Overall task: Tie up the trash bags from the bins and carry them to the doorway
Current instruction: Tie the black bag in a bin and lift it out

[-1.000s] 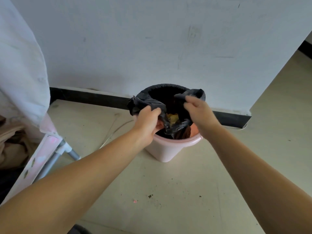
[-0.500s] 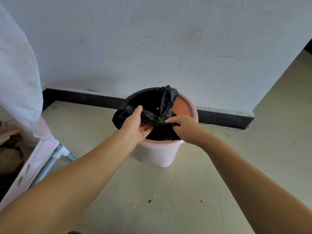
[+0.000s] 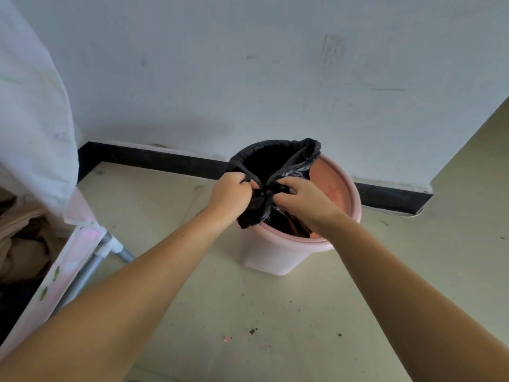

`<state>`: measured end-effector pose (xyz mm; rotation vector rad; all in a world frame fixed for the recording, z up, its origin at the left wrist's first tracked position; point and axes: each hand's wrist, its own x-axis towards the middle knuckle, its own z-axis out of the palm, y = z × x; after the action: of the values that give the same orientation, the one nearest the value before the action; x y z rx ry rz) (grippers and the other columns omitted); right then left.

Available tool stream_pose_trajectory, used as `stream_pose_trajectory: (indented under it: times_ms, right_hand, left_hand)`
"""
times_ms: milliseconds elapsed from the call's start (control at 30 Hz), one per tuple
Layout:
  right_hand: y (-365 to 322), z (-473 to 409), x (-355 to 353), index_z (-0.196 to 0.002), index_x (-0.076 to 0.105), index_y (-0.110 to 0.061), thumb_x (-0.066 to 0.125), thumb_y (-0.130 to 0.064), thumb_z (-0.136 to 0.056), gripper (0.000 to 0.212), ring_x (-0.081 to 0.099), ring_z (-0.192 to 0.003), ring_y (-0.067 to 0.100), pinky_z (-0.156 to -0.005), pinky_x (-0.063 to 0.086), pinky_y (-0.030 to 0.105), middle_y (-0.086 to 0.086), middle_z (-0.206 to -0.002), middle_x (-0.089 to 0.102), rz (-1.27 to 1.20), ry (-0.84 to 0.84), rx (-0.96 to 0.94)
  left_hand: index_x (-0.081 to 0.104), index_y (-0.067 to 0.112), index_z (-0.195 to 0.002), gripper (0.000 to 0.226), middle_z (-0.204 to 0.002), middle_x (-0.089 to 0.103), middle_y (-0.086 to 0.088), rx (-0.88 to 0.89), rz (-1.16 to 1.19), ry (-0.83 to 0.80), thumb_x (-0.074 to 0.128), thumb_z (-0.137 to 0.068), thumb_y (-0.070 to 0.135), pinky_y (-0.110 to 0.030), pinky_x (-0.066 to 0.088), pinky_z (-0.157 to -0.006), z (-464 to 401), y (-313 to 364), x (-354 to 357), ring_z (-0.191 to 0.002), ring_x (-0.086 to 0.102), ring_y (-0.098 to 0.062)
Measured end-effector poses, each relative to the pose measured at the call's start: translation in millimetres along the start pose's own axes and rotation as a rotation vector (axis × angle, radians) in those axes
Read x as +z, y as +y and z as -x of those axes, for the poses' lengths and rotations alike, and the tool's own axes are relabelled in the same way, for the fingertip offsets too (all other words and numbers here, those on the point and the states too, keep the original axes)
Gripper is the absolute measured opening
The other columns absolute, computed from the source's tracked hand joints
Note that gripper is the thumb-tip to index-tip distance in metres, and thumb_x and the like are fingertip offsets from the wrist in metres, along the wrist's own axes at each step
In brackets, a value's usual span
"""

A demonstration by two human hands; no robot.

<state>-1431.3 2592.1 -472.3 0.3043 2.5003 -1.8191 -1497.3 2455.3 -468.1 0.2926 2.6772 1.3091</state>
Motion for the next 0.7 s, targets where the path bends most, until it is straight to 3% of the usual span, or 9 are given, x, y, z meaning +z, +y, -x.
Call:
stream_pose_trajectory:
  times_ms: [100, 133, 200, 267, 333, 367, 433, 600, 700]
  right_hand:
    - [-4.5, -0.8, 16.3, -0.125, 0.048, -0.013, 0.069, -0.021, -0.081, 0.049, 0.058, -0.105, 0.019, -0.091, 0.048, 0.032, 0.007, -0.121, 0.056, 0.14, -0.163, -0.03]
    - [-5.3, -1.8, 21.0, -0.131, 0.041, -0.015, 0.071, -0.025, -0.081, 0.059, 0.055, -0.11, 0.018, -0.091, 0.045, 0.028, 0.003, -0.126, 0.051, 0.179, -0.168, -0.044]
    - [-5.8, -3.1, 30.0, -0.137, 0.032, -0.016, 0.072, -0.026, -0.08, 0.07, 0.052, -0.111, 0.017, -0.089, 0.041, 0.024, 0.0, -0.126, 0.048, 0.234, -0.16, -0.082]
    - [-3.9, -4.7, 36.7, -0.131, 0.038, -0.017, 0.068, -0.023, -0.083, 0.057, 0.056, -0.102, 0.017, -0.082, 0.045, 0.025, 0.0, -0.115, 0.055, 0.269, -0.107, -0.11]
    - [-2.0, -7.3, 38.9, -0.119, 0.048, -0.016, 0.059, -0.017, -0.087, 0.034, 0.06, -0.093, 0.019, -0.077, 0.048, 0.028, 0.001, -0.102, 0.062, 0.315, 0.004, -0.134]
    - [-0.7, -8.9, 39.4, -0.116, 0.052, -0.015, 0.056, -0.015, -0.088, 0.028, 0.06, -0.092, 0.019, -0.077, 0.047, 0.028, 0.001, -0.1, 0.064, 0.33, 0.045, -0.14]
    - [1.5, -11.8, 42.0, -0.113, 0.056, -0.016, 0.053, -0.012, -0.089, 0.025, 0.059, -0.089, 0.018, -0.075, 0.044, 0.025, 0.0, -0.099, 0.065, 0.338, 0.065, -0.142]
    - [3.0, -12.3, 46.4, -0.112, 0.061, -0.017, 0.046, -0.002, -0.088, 0.032, 0.055, -0.076, 0.011, -0.059, 0.043, 0.007, -0.006, -0.095, 0.061, 0.284, 0.065, -0.112]
    - [3.6, -11.7, 43.8, -0.106, 0.068, -0.016, 0.042, 0.003, -0.088, 0.037, 0.055, -0.065, 0.015, -0.061, 0.047, 0.02, -0.002, -0.09, 0.066, 0.205, -0.028, -0.087]
  left_hand:
    - [0.046, 0.014, -0.058, 0.032, -0.06, 0.04, 0.001, -0.026, -0.084, -0.072, 0.039, -0.088, 0.004, -0.028, 0.025, -0.054, -0.4, 4.3, -5.5, -0.057, 0.037, -0.017]
    - [0.033, 0.016, -0.056, 0.034, -0.056, 0.03, 0.0, -0.051, -0.073, -0.086, 0.038, -0.087, 0.003, -0.029, 0.019, -0.052, 0.3, 6.3, -7.8, -0.053, 0.029, -0.017]
    - [0.025, 0.016, -0.056, 0.035, -0.055, 0.024, -0.001, -0.124, 0.025, -0.135, 0.037, -0.085, 0.001, -0.03, 0.015, -0.052, 1.5, 9.7, -11.8, -0.051, 0.023, -0.017]
    - [0.028, 0.016, -0.054, 0.033, -0.054, 0.026, -0.001, -0.201, 0.14, -0.18, 0.036, -0.082, 0.0, -0.029, 0.021, -0.054, 0.9, 9.6, -14.3, -0.051, 0.026, -0.018]
    - [0.038, 0.016, -0.056, 0.027, -0.057, 0.036, -0.003, -0.267, 0.224, -0.203, 0.04, -0.08, 0.006, -0.033, 0.039, -0.06, 0.1, 7.9, -16.6, -0.056, 0.039, -0.022]
    - [0.047, 0.015, -0.059, 0.021, -0.061, 0.046, -0.005, -0.304, 0.268, -0.202, 0.044, -0.08, 0.011, -0.038, 0.051, -0.071, -1.1, 6.4, -17.4, -0.063, 0.05, -0.024]
    - [0.062, 0.015, -0.07, 0.016, -0.074, 0.063, -0.008, -0.363, 0.364, -0.18, 0.049, -0.078, 0.021, -0.044, 0.055, -0.087, -5.4, 1.3, -18.4, -0.077, 0.065, -0.029]
    - [0.058, 0.013, -0.092, 0.016, -0.085, 0.064, -0.013, -0.424, 0.46, -0.089, 0.046, -0.094, 0.024, -0.033, 0.056, -0.063, -11.3, -18.3, -27.3, -0.07, 0.065, -0.024]
    - [0.057, 0.009, -0.09, 0.013, -0.077, 0.06, -0.011, -0.505, 0.606, -0.068, 0.05, -0.094, 0.019, -0.029, 0.053, -0.059, -12.4, -27.2, -36.1, -0.066, 0.06, -0.024]
